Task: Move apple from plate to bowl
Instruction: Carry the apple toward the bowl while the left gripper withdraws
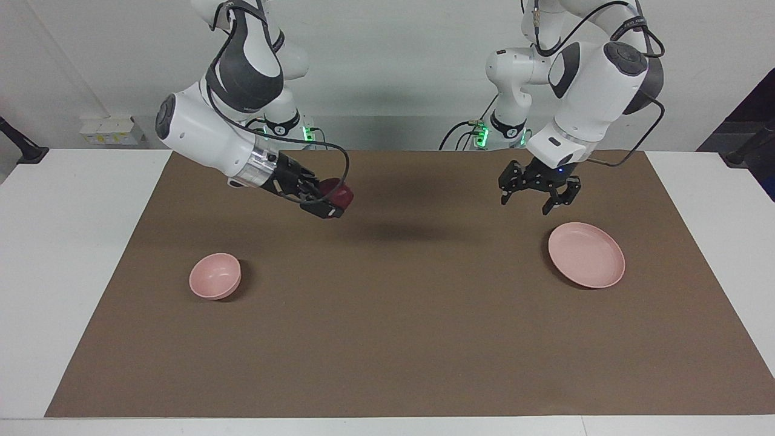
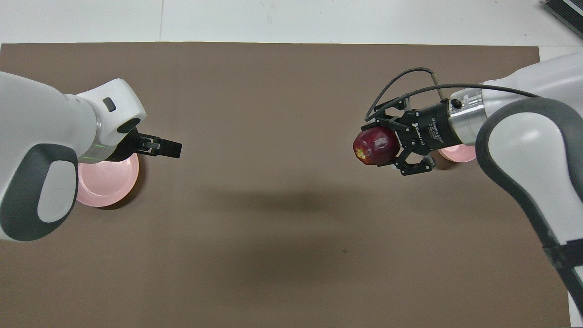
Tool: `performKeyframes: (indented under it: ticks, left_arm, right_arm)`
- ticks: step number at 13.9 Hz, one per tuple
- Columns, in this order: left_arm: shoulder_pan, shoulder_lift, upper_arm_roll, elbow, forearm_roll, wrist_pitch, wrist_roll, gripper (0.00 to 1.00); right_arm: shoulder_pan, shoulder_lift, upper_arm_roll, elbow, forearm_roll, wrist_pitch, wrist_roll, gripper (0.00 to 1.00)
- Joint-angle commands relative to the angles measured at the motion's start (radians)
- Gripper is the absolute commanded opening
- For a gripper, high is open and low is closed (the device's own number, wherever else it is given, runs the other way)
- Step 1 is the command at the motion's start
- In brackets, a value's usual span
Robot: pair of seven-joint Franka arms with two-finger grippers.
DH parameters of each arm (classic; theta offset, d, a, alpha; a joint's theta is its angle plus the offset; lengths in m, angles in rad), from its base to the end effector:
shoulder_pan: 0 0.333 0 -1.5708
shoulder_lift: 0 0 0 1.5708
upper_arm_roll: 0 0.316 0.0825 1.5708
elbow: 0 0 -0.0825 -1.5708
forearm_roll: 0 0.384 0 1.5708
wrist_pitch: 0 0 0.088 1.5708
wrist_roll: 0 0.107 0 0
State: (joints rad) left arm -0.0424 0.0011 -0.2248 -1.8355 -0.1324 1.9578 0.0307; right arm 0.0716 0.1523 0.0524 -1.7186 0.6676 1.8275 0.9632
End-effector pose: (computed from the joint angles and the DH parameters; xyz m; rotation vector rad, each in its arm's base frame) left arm 0.5528 -0.1603 0.5326 2.9740 -0.3817 0.1584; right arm 0.5985 0.1235 0.5046 -2.2314 1.2627 0.4940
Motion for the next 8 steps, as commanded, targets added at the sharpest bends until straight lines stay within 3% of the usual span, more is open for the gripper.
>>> performKeyframes:
  ticks: [1,3,6,8]
  left_arm:
    - [0.015,-0.015,0.01,0.008,0.06,-0.025,0.008,1.0]
    - [0.032,-0.013,0.016,0.042,0.083,-0.045,0.023,1.0]
    - [0.021,-0.003,0.096,0.19,0.083,-0.179,0.098,1.0]
    - [0.016,0.0,0.152,0.295,0.086,-0.291,0.141,1.0]
  right_arm:
    - [-0.039,-0.005,0.006,0.024,-0.097,-0.007,-0.079,0.0]
    - [-0.059,-0.004,0.006,0.022,-0.195,0.001,-0.171,0.0]
    - [-0.064,-0.004,0.006,0.01,-0.399,0.061,-0.273,0.0]
    - [-0.079,0.0,0.006,0.002,-0.468,0.099,-0.343,0.0]
